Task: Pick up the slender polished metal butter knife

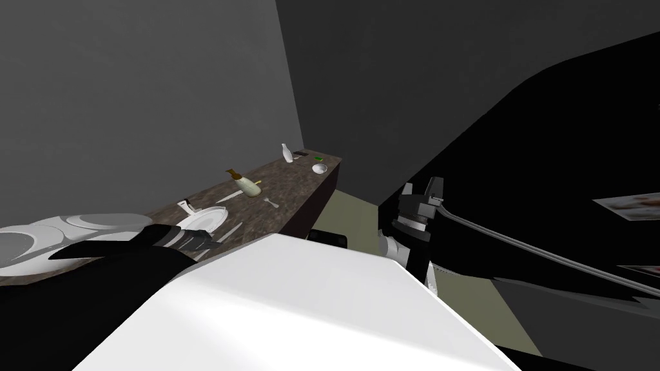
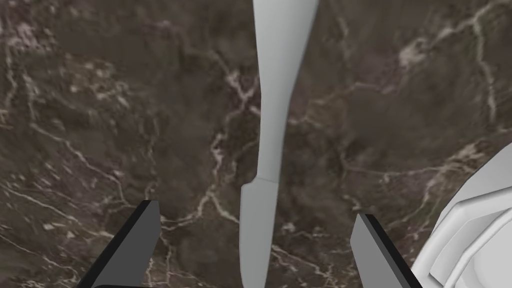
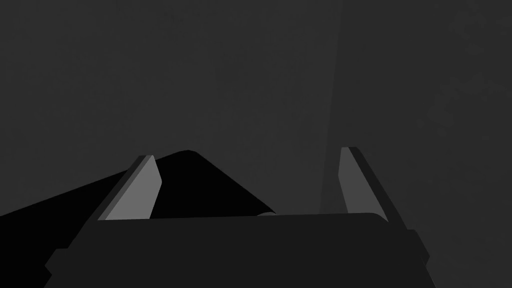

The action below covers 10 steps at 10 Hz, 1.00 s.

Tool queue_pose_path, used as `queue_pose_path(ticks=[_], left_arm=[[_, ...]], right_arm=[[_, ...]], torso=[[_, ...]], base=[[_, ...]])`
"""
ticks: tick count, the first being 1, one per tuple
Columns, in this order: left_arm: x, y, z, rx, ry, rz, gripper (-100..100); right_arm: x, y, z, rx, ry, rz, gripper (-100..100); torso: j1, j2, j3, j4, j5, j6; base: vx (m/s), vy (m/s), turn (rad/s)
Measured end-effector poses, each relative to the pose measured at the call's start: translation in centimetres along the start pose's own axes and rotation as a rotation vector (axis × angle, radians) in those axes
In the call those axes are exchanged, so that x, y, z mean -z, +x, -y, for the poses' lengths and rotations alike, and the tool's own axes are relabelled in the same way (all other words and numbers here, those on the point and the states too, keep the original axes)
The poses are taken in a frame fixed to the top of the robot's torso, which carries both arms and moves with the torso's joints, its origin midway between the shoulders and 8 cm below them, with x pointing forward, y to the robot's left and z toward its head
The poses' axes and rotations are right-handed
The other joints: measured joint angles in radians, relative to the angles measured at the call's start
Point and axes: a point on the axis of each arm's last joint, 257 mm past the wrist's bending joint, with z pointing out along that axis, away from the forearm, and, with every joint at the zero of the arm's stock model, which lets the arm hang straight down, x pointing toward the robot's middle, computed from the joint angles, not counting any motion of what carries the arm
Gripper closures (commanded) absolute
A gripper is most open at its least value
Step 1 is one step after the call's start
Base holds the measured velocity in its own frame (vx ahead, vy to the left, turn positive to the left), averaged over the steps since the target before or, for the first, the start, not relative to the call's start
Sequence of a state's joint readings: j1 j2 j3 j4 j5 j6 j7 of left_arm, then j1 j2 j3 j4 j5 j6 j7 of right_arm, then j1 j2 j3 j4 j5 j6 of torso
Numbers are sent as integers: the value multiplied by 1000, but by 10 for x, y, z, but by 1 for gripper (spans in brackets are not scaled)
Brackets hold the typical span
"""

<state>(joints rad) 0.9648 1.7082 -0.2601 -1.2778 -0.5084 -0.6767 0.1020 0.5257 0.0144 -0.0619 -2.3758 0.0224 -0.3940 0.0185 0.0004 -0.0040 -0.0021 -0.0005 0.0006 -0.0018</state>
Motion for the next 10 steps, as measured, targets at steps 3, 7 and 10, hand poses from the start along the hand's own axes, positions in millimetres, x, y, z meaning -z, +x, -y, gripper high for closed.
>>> queue_pose_path(ticks=[3,7,10], left_arm=[[-9,11,4,12,-2,3,-100],[-16,20,7,20,-5,4,100],[-16,20,7,20,-4,4,0]], right_arm=[[0,0,0,0,0,0,0],[0,0,0,0,0,0,0],[0,0,0,0,0,0,0]], torso=[[1,0,0,0,0,0],[0,1,1,0,1,0],[0,2,1,1,1,0]], base=[[21,9,-78],[4,1,-1],[0,0,0]])
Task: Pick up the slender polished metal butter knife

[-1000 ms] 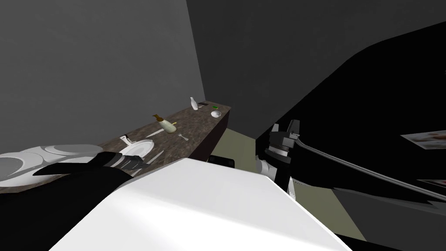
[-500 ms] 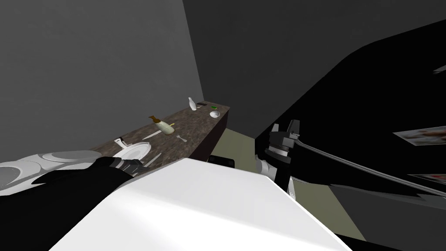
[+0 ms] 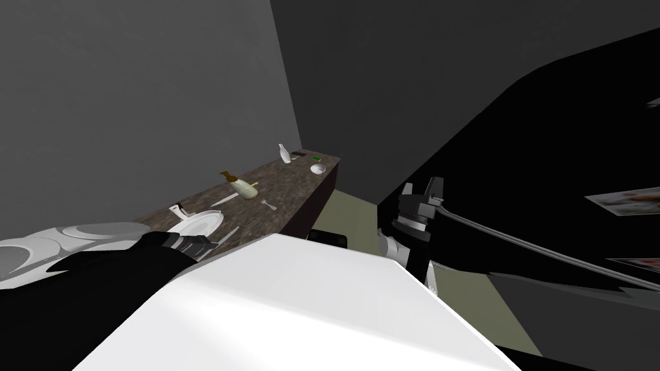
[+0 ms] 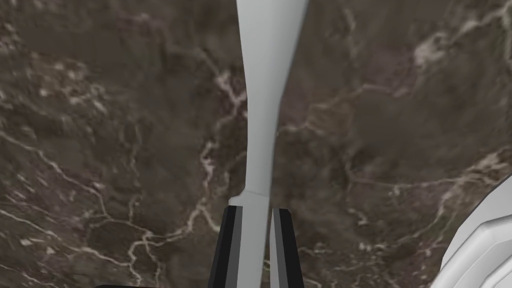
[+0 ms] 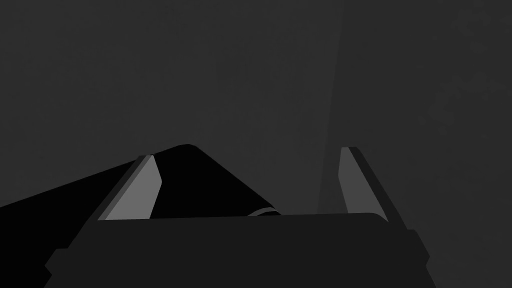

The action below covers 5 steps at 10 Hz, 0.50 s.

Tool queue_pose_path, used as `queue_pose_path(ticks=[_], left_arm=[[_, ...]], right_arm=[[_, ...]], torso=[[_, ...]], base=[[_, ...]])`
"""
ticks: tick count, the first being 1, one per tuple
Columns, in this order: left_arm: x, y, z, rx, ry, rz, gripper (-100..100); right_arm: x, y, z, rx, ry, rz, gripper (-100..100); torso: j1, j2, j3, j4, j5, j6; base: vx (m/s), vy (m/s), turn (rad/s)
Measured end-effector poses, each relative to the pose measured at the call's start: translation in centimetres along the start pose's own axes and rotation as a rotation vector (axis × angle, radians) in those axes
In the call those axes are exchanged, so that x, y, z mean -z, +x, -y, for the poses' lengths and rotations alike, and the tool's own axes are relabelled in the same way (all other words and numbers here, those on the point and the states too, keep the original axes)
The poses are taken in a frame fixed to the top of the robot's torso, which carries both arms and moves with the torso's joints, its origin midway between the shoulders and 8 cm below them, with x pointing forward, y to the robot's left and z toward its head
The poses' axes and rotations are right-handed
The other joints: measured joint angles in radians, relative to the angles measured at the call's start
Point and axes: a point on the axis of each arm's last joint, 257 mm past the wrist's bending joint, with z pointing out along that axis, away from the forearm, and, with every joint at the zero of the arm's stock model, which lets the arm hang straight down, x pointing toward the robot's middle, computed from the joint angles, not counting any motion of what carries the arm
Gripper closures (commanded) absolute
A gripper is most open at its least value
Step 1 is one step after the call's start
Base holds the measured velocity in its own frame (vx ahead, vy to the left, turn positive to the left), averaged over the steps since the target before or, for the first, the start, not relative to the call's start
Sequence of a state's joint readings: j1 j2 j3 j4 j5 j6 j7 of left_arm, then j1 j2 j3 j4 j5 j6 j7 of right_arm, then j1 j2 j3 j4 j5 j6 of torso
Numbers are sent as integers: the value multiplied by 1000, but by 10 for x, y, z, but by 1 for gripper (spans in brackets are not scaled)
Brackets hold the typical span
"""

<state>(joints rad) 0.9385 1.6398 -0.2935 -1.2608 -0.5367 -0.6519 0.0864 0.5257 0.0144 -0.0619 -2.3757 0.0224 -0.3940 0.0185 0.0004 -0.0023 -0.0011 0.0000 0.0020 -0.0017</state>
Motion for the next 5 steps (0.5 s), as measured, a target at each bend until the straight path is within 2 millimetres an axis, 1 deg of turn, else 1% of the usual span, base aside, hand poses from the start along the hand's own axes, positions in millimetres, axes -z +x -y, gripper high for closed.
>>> queue_pose_path(ticks=[1,3,4,5], left_arm=[[0,0,0,0,0,0,100],[10,-9,-4,-11,0,-1,100],[13,-16,-7,-19,2,-2,100],[14,-16,-7,-18,3,-3,0]], right_arm=[[0,0,0,0,0,0,0],[0,0,0,0,0,0,0],[0,0,0,0,0,0,0],[0,0,0,0,0,0,0]], torso=[[0,0,0,0,0,0],[-1,2,1,0,0,0],[-1,2,1,0,0,0],[0,1,1,0,0,0]], base=[[-12,-6,75],[-27,-13,77],[-11,-5,10],[0,0,0]])
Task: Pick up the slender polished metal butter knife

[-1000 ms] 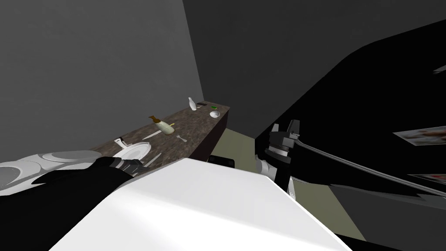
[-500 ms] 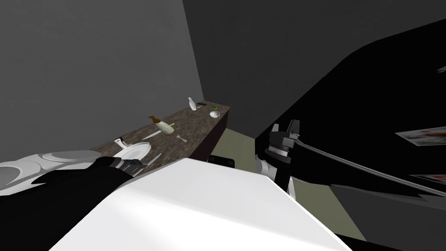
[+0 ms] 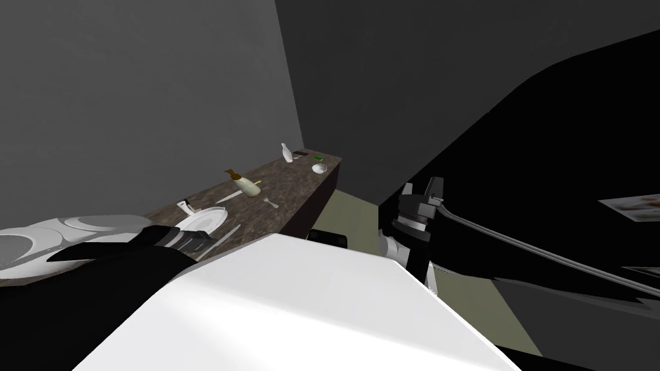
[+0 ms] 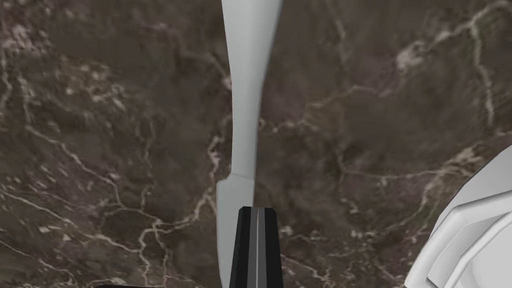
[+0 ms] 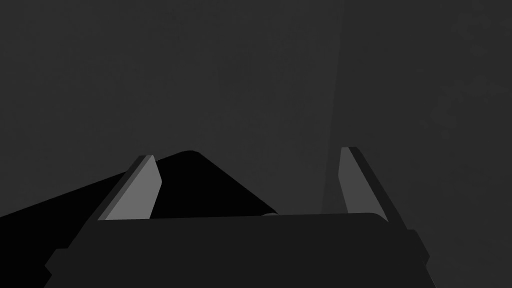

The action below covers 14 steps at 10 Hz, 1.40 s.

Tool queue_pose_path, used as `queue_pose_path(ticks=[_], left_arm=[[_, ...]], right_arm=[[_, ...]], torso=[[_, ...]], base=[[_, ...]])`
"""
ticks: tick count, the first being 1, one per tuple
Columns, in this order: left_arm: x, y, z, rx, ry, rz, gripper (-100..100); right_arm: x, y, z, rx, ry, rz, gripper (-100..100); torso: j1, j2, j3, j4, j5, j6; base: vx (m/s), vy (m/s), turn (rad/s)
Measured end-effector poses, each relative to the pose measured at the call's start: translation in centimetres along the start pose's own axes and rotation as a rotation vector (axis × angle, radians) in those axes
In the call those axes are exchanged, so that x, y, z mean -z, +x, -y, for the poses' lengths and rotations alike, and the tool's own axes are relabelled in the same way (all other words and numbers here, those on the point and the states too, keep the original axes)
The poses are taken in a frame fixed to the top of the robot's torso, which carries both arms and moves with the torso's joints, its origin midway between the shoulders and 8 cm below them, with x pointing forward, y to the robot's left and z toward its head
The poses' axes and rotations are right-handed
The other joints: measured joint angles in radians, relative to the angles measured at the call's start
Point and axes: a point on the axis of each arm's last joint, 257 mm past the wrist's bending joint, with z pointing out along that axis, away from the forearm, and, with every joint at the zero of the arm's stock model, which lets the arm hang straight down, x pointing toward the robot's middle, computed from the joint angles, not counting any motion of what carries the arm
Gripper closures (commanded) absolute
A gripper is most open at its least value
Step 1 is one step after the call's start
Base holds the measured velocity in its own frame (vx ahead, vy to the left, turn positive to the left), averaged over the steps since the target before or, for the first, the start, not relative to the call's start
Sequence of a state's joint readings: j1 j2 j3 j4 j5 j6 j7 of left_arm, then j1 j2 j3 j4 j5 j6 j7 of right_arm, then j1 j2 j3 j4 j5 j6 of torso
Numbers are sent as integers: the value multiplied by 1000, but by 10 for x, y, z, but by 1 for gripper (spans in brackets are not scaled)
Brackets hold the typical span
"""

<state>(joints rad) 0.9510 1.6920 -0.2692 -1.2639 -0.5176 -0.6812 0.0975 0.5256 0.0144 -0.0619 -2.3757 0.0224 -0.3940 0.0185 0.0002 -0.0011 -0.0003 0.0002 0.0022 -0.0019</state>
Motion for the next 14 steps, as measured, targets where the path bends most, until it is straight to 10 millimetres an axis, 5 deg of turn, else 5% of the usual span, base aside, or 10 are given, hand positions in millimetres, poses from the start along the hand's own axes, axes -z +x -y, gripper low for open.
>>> queue_pose_path(ticks=[1,14], left_arm=[[0,0,0,0,0,0,-100],[20,53,-74,-23,-243,-84,-100]], right_arm=[[0,0,0,0,0,0,0],[0,0,0,0,0,0,0]], torso=[[0,-1,0,0,0,0],[-5,-1,0,0,-1,0]], base=[[-8,-43,-35],[-7,-78,-21]])
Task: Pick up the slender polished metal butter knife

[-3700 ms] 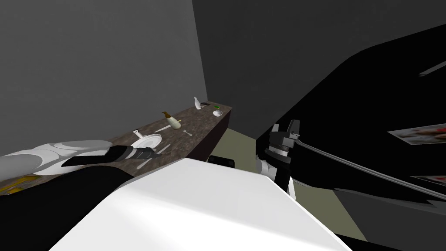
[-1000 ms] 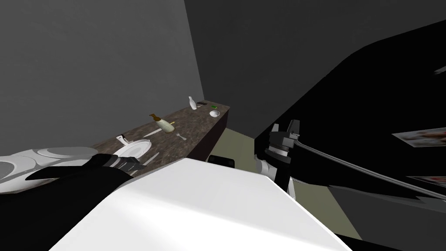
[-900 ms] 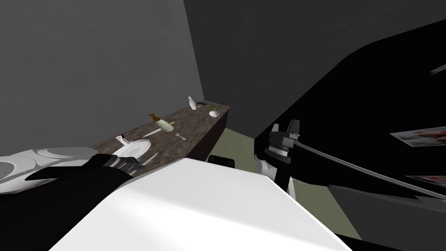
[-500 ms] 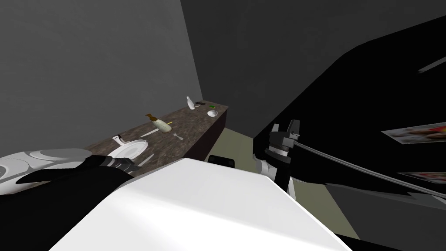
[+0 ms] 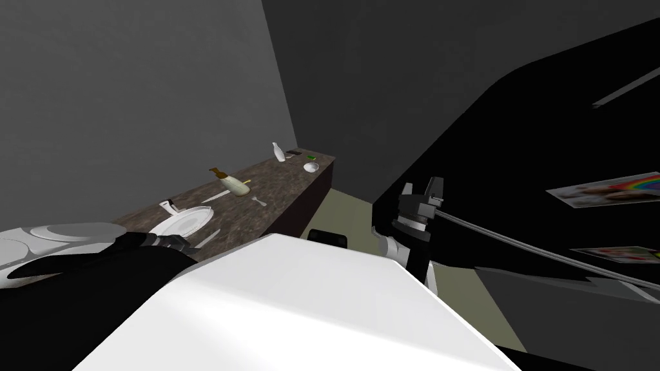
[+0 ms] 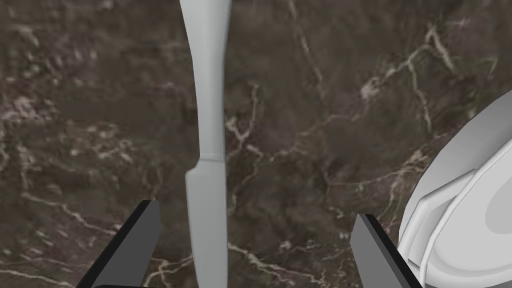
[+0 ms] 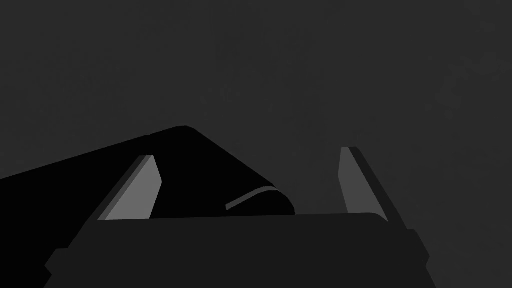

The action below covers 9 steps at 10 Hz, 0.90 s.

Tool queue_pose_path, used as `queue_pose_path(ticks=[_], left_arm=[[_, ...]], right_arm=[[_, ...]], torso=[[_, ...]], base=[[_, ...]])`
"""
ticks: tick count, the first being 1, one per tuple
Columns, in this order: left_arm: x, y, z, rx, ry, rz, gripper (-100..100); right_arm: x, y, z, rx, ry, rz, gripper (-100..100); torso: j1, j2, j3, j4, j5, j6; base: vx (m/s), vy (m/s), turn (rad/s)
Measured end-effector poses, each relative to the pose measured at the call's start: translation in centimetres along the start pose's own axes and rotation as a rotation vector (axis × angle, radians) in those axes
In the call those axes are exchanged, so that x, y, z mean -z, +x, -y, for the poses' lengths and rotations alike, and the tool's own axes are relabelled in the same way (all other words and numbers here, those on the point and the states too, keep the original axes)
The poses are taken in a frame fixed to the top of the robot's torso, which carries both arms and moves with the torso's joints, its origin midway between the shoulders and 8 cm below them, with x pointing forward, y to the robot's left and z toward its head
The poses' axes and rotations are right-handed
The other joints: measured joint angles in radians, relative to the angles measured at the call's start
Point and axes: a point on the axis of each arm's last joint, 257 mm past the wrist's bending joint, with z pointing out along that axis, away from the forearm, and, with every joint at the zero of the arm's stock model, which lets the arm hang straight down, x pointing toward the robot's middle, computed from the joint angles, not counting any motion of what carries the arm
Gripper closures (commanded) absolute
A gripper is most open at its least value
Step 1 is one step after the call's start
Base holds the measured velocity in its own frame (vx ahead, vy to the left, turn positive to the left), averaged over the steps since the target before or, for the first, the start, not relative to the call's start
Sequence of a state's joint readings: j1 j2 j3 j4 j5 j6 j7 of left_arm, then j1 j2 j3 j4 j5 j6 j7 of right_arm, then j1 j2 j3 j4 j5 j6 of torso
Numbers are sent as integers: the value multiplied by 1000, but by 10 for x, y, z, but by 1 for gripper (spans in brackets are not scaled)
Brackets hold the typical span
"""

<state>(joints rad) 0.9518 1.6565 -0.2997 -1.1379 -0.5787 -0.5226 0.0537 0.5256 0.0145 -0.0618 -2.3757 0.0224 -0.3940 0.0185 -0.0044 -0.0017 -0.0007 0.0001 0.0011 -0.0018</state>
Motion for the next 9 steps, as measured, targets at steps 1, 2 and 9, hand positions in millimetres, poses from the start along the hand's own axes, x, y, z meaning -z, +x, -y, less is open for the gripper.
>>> queue_pose_path(ticks=[1,2,9], left_arm=[[0,7,-9,-2,-27,-11,-100],[1,8,-10,-3,-32,-13,0],[-8,86,19,228,-24,-59,-100]], right_arm=[[0,0,0,0,0,0,0],[0,0,0,0,0,0,0],[0,0,0,0,0,0,0]], torso=[[-2,1,0,0,0,0],[1,0,0,0,0,0],[7,12,7,3,1,0]], base=[[-8,-50,2],[-1,-9,3],[-146,6,-389]])
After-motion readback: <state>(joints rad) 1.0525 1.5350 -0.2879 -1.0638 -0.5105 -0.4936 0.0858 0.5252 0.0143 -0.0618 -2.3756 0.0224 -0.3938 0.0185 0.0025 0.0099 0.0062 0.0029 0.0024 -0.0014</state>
